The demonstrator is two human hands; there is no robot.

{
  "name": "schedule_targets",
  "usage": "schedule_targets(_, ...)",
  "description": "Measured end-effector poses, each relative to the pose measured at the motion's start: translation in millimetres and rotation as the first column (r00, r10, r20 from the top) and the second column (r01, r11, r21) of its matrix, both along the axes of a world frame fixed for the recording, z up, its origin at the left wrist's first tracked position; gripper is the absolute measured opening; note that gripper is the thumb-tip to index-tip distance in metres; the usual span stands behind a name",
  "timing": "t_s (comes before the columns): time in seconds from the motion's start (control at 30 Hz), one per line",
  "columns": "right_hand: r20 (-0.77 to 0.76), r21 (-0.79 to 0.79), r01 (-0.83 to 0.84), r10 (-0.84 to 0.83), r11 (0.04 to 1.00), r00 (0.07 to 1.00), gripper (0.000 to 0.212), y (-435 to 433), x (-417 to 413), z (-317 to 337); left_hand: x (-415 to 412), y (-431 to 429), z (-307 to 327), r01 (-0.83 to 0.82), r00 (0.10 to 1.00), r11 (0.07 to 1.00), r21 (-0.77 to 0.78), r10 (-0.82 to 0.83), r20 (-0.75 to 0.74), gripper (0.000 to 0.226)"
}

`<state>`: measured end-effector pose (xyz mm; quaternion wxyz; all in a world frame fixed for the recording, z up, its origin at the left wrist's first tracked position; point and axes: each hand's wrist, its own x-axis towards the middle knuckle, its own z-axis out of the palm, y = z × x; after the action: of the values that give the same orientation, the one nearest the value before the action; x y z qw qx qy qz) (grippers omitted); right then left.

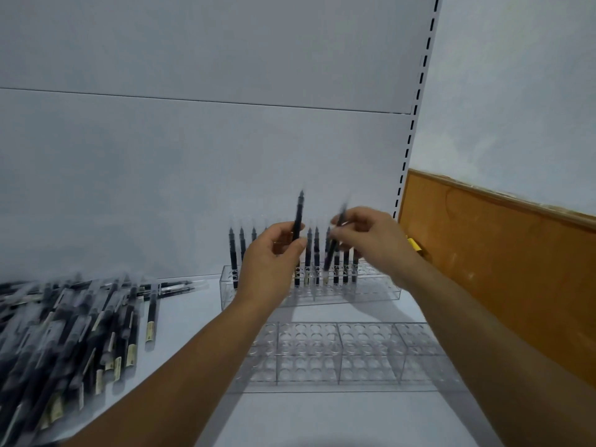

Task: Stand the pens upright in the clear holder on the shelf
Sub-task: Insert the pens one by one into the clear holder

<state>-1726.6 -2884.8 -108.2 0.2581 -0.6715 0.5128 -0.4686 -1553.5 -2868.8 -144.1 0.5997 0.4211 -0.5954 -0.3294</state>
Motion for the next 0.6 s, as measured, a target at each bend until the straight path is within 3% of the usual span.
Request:
schedule_targets(0.1, 0.104, -0.098, 0.219, -0.209, 0.971, 0.972, 0.013, -12, -28, 7, -1, 0, -1, 0.012, 1.000, 1.000, 0.029, -0.013, 0.013, 0.024)
schedule_targets(0.17, 0.045, -0.125, 0.286, -0.283, 0.950, 0.958, 0.013, -22, -41, 4, -1, 0, -1, 0.019, 0.999, 1.000, 0.025, -0.020, 0.031, 0.024)
schedule_targets(0.3, -0.164, -0.099, 0.296, -0.309, 0.950, 0.937, 0.014, -35, -51, -7, 0, -1, -3, 0.025, 0.999, 0.999, 0.028, -0.026, 0.041, 0.023)
schedule_targets(0.6, -0.256, -0.141, 0.307, -0.334, 0.941, 0.907, 0.017, -38, -53, -6, -1, -2, -4, 0.021, 0.998, 0.999, 0.032, -0.022, 0.059, 0.028)
